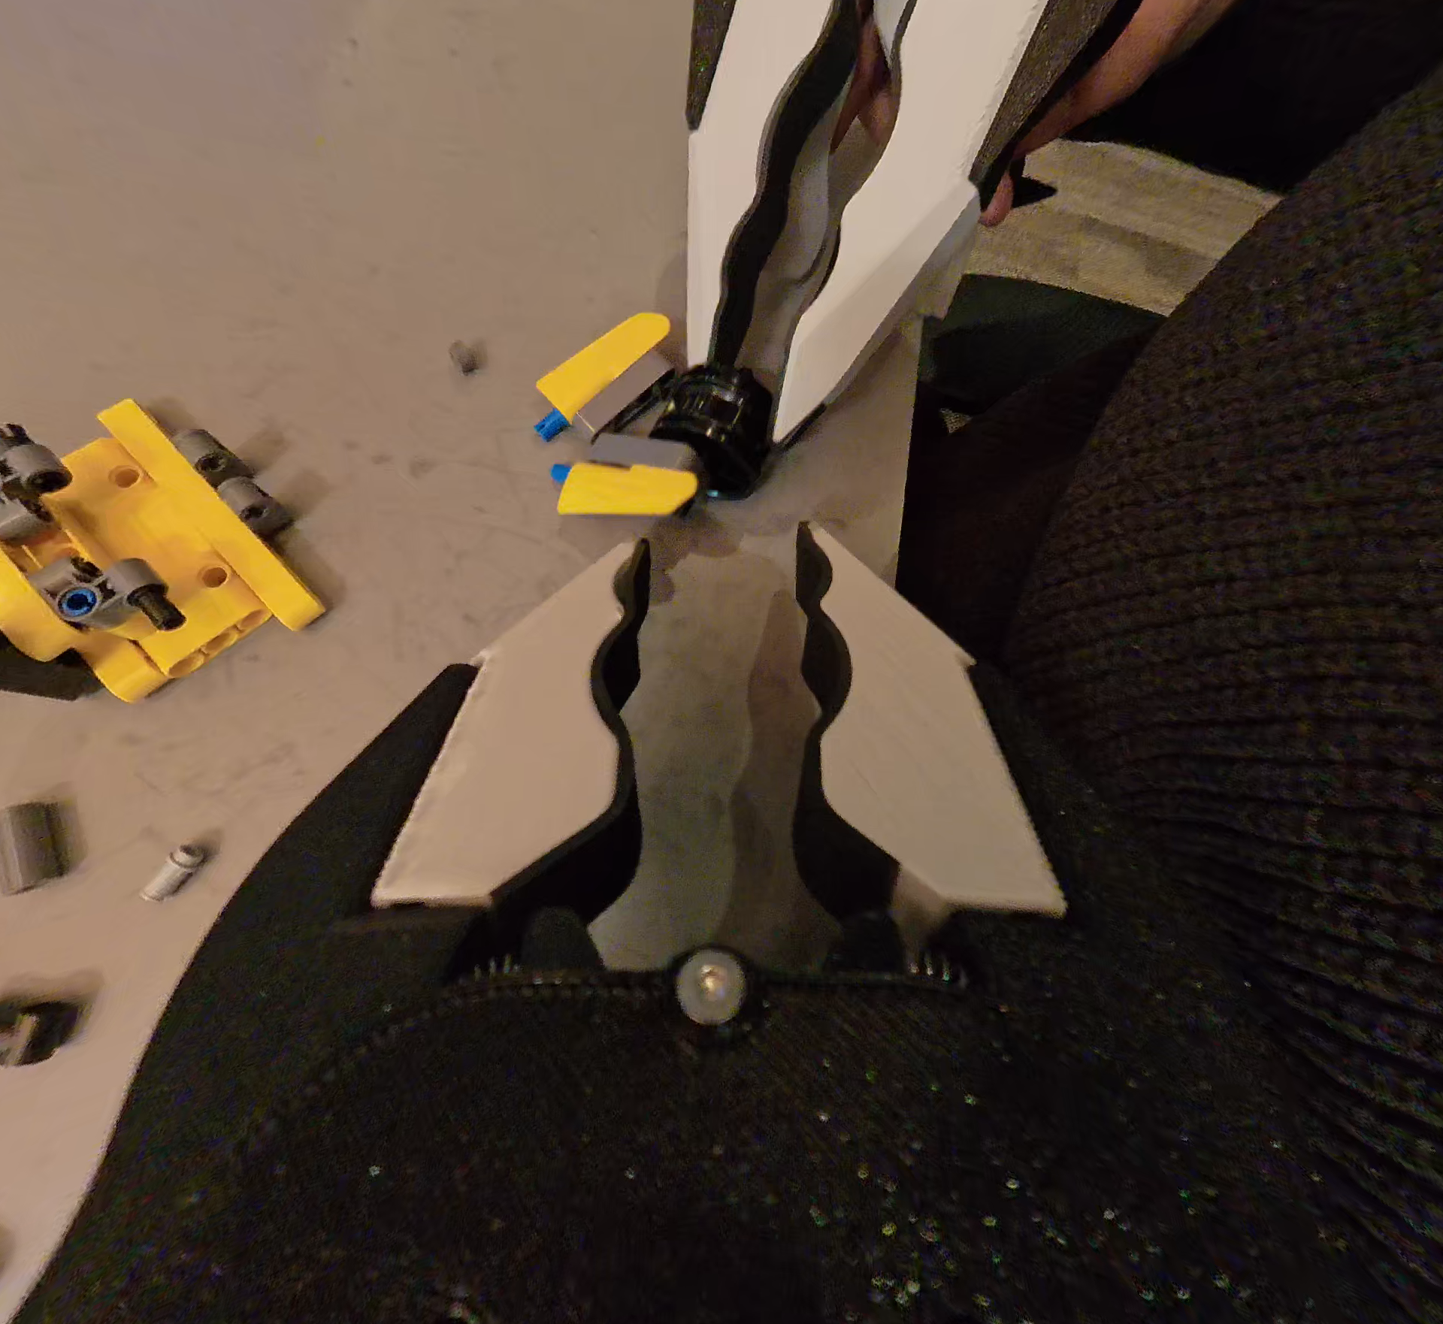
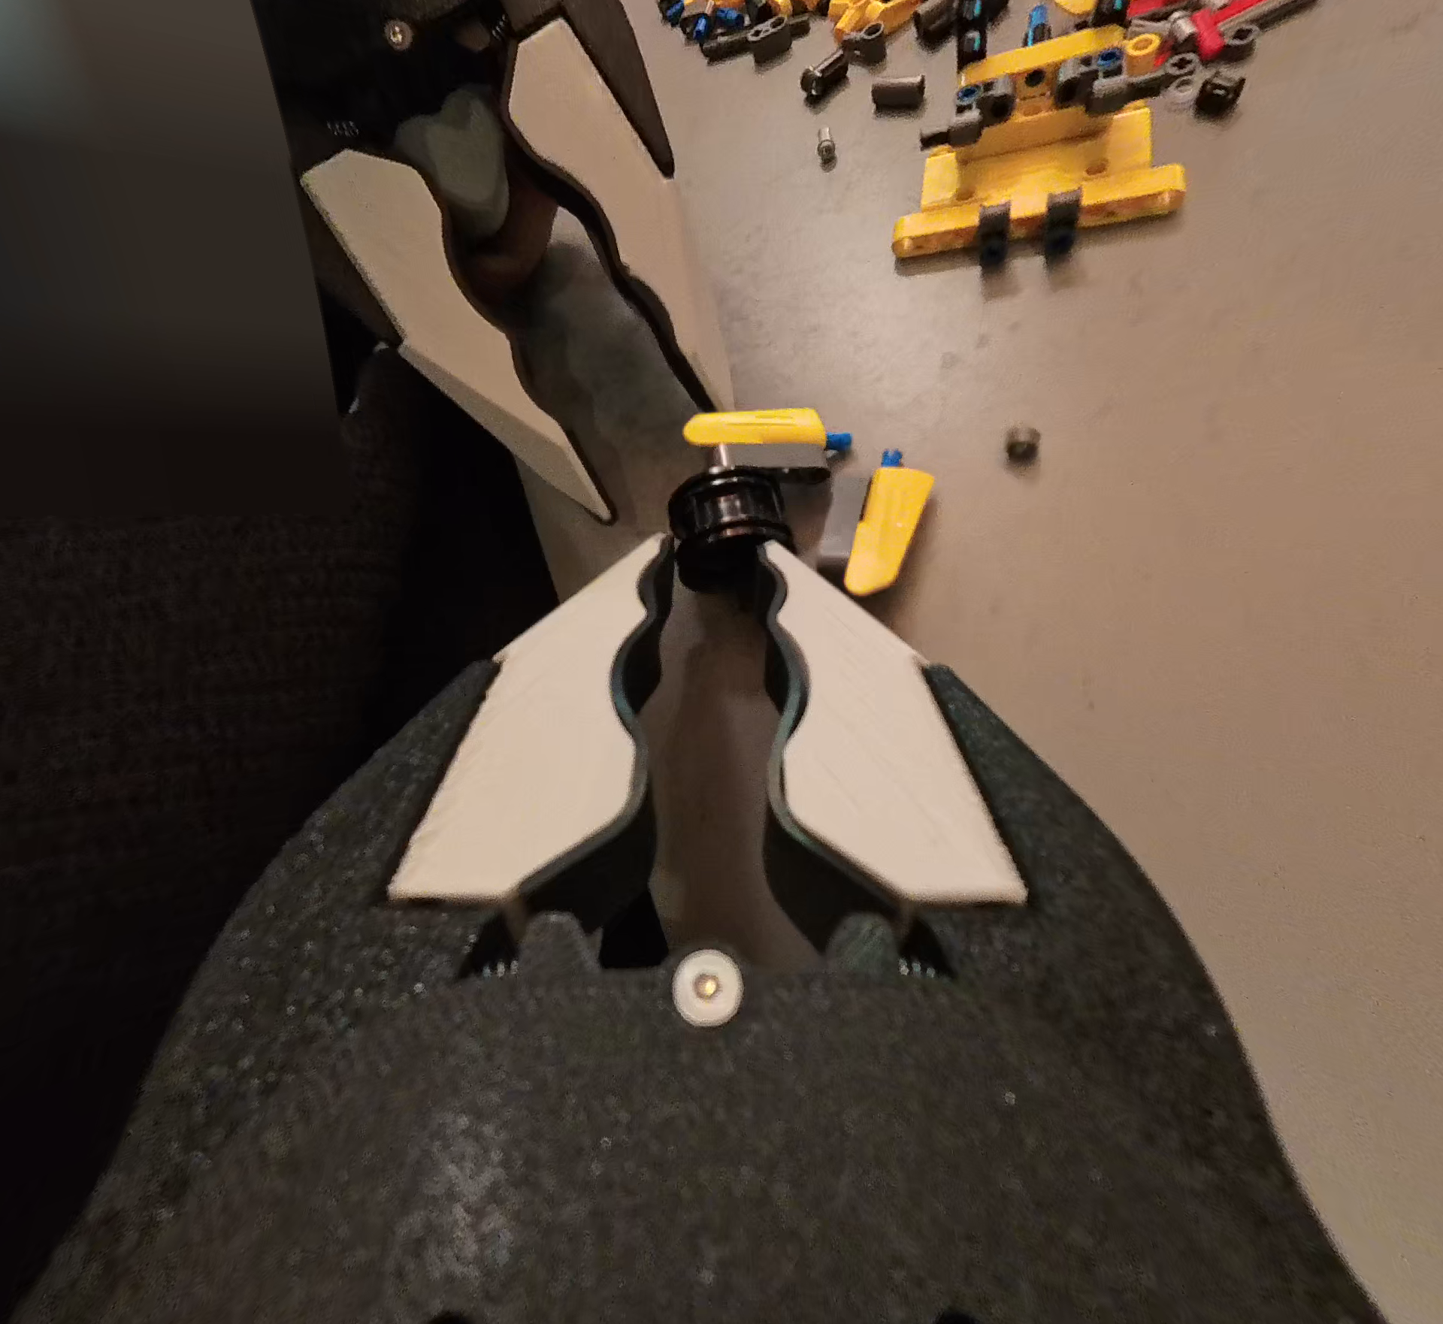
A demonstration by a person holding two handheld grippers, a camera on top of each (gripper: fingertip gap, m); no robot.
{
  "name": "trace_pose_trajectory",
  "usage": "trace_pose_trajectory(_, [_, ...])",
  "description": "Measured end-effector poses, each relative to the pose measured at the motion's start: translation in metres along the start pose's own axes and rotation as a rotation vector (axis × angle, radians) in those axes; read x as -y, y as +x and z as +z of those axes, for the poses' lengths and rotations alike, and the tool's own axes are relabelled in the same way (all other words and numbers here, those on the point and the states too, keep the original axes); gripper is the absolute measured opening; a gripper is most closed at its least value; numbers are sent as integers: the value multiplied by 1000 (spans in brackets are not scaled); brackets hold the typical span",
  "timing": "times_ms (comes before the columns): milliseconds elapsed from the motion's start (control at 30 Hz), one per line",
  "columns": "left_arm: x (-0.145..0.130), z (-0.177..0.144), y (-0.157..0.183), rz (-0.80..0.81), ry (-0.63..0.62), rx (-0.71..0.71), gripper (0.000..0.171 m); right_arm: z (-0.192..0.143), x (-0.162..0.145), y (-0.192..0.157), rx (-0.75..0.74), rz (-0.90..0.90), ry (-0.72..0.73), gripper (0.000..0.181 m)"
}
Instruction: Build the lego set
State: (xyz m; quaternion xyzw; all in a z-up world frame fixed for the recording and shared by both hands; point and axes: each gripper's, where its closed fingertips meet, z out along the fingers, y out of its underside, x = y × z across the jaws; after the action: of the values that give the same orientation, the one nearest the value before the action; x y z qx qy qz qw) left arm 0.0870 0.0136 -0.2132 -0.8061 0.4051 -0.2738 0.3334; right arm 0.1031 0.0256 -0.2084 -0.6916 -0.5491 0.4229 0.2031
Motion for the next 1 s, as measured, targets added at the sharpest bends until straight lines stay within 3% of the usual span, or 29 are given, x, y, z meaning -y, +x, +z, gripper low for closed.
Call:
trace_pose_trajectory(233, [-2,-7,-6,-19,15,10,35,12,14,6,-44,-43,-1,19])
trace_pose_trajectory(300, [-5,-9,-7,-26,10,8,32,10,12,2,-27,-50,-12,27])
trace_pose_trajectory(400, [-11,-13,-7,-31,-5,9,28,-3,8,-1,-8,-47,-15,36])
trace_pose_trajectory(567, [-4,-21,-15,-34,57,44,29,-35,18,13,-68,-113,71,34])
trace_pose_trajectory(733, [5,-28,-21,-8,105,99,34,-42,10,36,-191,-402,-16,26])
trace_pose_trajectory(933, [9,-25,-23,-1,106,112,36,-32,5,63,-496,-1052,-227,27])
trace_pose_trajectory(1000, [8,-22,-23,-4,99,108,37,-26,2,61,-502,-1173,-266,19])
